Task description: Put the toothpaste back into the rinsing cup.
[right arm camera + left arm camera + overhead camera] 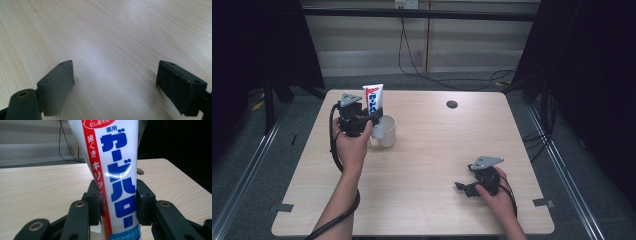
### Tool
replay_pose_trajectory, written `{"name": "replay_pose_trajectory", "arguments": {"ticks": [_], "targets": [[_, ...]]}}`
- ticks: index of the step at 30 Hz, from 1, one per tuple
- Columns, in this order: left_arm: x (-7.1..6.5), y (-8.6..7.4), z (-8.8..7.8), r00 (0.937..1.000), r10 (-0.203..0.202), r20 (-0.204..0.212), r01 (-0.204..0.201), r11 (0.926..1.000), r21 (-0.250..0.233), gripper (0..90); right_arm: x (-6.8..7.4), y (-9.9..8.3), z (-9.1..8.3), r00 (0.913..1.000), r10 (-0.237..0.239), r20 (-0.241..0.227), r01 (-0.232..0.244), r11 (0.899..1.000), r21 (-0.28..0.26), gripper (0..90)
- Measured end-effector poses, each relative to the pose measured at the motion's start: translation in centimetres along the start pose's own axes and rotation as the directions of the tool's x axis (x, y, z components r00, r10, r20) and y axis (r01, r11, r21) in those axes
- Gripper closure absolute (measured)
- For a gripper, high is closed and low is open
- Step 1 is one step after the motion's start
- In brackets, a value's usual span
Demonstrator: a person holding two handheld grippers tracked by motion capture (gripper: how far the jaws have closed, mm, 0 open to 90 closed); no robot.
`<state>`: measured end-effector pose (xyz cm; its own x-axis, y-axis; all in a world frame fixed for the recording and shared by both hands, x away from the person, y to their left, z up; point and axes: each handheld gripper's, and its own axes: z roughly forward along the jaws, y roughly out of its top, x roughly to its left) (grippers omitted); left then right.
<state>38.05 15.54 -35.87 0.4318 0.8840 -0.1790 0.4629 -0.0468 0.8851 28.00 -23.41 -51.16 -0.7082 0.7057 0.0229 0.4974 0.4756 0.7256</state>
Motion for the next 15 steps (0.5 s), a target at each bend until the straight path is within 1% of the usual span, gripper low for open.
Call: {"name": "replay_pose_trajectory", "arguments": {"ticks": [3, 5, 11, 13, 15], "targets": [[0.1, 0.2, 0.4, 1.0000, -0.009, -0.001, 0.009, 1.0000, 0.001, 63.0, 0.0, 0.0, 0.0, 1.0000, 0.000, 0.000, 0.000, 1.000, 0.000, 14.4], [0.2, 0.2, 0.7, 1.0000, -0.008, -0.006, 0.008, 1.0000, 0.004, 63.0, 0.0, 0.0, 0.0, 1.0000, 0.000, 0.000, 0.000, 1.000, 0.001, 14.4], [0.3, 0.3, 1.5, 0.9999, -0.013, -0.004, 0.013, 0.9999, 0.007, 63.0, 0.0, 0.0, 0.0, 1.0000, -0.001, 0.001, 0.001, 1.000, 0.000, 14.4], [0.3, 0.4, 1.8, 0.9999, -0.009, -0.015, 0.009, 0.9999, 0.011, 63.0, 0.0, 0.0, 0.0, 1.0000, -0.001, 0.001, 0.001, 1.000, 0.000, 14.4], [0.4, 0.3, 2.1, 0.9998, -0.012, -0.014, 0.012, 0.9999, 0.005, 63.0, 0.0, 0.0, 0.0, 1.0000, -0.001, 0.001, 0.001, 1.000, 0.000, 14.4]]}}
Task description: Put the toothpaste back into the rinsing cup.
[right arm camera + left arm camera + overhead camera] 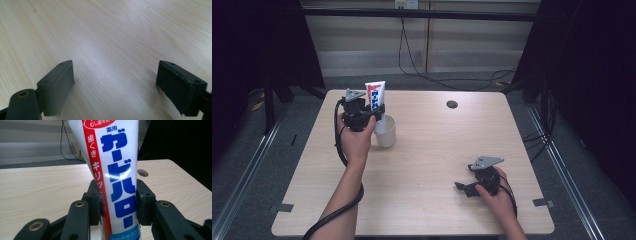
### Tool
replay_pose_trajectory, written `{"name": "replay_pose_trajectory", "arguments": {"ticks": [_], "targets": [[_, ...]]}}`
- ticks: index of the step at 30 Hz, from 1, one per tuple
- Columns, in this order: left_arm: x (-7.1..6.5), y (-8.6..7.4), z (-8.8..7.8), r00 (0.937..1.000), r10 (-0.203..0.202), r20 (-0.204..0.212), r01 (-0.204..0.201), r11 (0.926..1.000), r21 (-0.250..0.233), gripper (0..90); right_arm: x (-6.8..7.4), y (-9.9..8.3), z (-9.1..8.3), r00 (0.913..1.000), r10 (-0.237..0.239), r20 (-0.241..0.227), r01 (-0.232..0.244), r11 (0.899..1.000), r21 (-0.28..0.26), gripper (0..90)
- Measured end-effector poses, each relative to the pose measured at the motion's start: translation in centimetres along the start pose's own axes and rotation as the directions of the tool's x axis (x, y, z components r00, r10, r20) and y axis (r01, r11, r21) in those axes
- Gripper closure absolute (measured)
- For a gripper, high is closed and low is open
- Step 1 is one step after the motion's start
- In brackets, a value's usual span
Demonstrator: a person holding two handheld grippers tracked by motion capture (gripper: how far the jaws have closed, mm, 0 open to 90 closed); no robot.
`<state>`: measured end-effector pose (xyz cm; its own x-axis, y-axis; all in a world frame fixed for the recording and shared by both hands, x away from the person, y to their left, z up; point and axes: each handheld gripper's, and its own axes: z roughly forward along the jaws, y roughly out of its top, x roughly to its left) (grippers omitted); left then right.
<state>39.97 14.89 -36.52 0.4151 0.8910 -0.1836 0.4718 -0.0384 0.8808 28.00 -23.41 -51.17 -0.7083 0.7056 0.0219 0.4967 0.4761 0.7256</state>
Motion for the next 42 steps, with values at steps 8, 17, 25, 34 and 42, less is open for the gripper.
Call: {"name": "replay_pose_trajectory", "arguments": {"ticks": [8, 17, 25, 34, 42], "targets": [[0.4, -0.3, 1.1, 0.9999, -0.010, -0.012, 0.010, 0.9999, -0.003, 63.0, 0.0, 0.0, 0.0, 1.0000, 0.001, -0.001, -0.001, 1.000, 0.000, 14.4], [1.0, -0.5, 2.2, 0.9995, -0.019, -0.025, 0.019, 0.9998, -0.006, 62.9, 0.0, 0.0, 0.0, 1.0000, 0.001, 0.000, -0.001, 1.000, 0.000, 14.4], [1.0, -0.2, 3.1, 0.9990, -0.045, -0.007, 0.045, 0.9989, -0.012, 62.6, 0.0, 0.0, 0.0, 1.0000, 0.001, 0.001, -0.001, 1.000, -0.001, 14.5], [1.0, -0.4, 4.1, 0.9994, -0.026, -0.022, 0.026, 0.9996, -0.012, 62.4, 0.0, 0.0, 0.0, 1.0000, -0.002, 0.000, 0.002, 1.000, -0.003, 14.6], [1.3, -0.8, 4.4, 0.9992, -0.027, -0.031, 0.026, 0.9996, -0.010, 62.1, 0.1, 0.0, 0.0, 1.0000, -0.001, 0.001, 0.001, 1.000, -0.003, 14.7]]}}
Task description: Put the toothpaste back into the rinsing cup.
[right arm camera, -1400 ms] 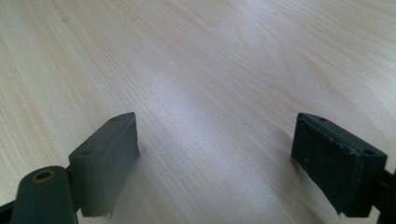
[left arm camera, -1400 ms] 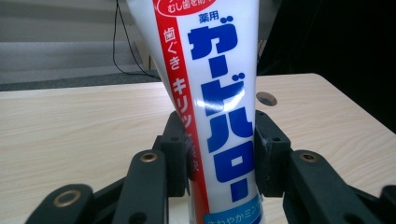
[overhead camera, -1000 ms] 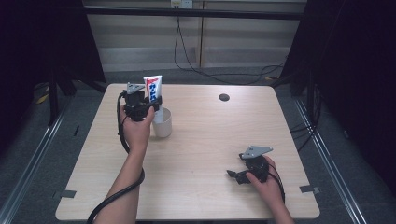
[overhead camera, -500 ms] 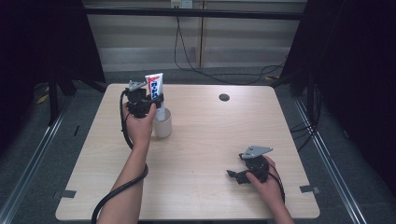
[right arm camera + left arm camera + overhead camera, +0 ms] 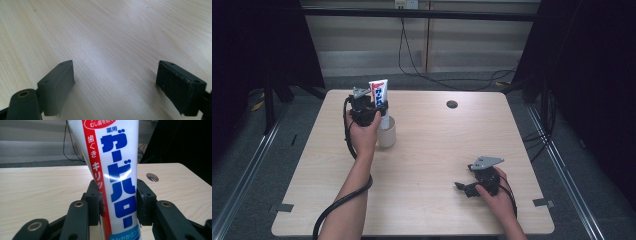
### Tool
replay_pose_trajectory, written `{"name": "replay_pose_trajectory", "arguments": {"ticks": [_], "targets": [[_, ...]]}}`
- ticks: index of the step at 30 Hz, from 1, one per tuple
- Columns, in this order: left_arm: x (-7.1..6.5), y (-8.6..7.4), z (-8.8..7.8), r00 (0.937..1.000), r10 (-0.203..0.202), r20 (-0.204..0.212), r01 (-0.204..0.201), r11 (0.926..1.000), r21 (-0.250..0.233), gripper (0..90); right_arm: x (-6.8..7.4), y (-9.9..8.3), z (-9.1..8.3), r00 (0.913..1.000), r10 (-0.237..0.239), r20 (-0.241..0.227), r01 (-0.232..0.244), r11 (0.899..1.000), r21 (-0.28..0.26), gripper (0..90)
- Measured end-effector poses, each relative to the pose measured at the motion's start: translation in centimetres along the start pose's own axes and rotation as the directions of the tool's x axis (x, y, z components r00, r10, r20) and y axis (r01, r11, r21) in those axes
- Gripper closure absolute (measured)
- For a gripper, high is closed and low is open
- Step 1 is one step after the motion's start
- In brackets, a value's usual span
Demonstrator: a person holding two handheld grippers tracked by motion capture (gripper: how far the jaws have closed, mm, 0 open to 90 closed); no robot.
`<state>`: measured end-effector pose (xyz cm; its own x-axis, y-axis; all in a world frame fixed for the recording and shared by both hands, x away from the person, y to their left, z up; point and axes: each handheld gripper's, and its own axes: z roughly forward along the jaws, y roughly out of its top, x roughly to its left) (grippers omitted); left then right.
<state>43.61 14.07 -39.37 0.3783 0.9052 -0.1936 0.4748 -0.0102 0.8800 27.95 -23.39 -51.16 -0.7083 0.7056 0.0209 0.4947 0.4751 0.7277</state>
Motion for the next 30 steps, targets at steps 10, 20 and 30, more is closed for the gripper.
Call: {"name": "replay_pose_trajectory", "arguments": {"ticks": [10, 20, 30], "targets": [[0.2, -0.9, 0.6, 0.9996, 0.012, -0.025, -0.012, 0.9998, 0.016, 61.5, 0.1, 0.0, 0.0, 1.0000, -0.002, -0.006, 0.002, 1.000, 0.002, 14.6], [-0.2, -1.7, 1.0, 0.9993, 0.023, -0.029, -0.022, 0.9995, 0.022, 61.0, 0.1, 0.0, 0.0, 1.0000, -0.001, -0.006, 0.002, 1.000, 0.002, 14.6], [-0.5, -2.5, 1.3, 0.9992, 0.031, -0.025, -0.030, 0.9989, 0.035, 60.1, 0.1, 0.0, 0.0, 1.0000, -0.001, -0.006, 0.001, 1.000, 0.002, 14.6]]}}
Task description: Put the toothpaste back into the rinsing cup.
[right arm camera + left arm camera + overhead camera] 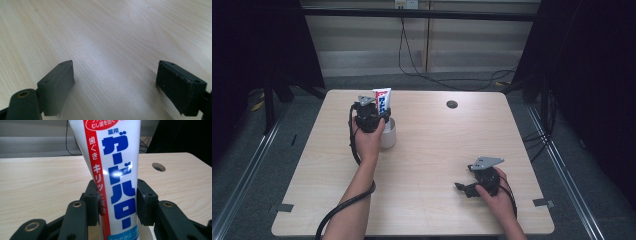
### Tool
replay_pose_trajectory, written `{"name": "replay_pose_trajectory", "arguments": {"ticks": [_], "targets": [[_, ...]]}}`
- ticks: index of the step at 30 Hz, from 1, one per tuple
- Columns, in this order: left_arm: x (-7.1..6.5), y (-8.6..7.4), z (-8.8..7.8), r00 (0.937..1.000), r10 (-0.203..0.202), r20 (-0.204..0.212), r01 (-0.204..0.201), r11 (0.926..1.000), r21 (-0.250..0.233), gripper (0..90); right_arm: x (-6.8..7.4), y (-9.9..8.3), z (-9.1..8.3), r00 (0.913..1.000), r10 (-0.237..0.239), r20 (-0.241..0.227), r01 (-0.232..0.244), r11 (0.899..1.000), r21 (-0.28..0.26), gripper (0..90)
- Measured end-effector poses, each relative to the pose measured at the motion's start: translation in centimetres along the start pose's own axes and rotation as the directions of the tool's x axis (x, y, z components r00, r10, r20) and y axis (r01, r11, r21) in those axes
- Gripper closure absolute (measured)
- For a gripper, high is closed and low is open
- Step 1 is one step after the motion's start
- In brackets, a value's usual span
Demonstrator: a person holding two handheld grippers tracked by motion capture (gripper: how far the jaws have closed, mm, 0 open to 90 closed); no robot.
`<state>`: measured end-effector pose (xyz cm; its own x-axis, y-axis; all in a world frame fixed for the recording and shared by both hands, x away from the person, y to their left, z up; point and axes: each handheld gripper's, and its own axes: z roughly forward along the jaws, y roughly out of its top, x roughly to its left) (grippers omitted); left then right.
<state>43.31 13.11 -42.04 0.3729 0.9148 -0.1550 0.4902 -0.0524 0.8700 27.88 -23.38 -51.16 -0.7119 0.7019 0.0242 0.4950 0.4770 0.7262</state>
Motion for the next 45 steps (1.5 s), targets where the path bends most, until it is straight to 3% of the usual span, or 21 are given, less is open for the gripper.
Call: {"name": "replay_pose_trajectory", "arguments": {"ticks": [45], "targets": [[-1.1, -2.2, -0.1, 0.9981, 0.060, -0.007, -0.060, 0.9963, 0.061, 56.3, 0.0, 0.0, 0.0, 1.0000, 0.001, -0.001, -0.001, 1.000, 0.000, 14.5]]}}
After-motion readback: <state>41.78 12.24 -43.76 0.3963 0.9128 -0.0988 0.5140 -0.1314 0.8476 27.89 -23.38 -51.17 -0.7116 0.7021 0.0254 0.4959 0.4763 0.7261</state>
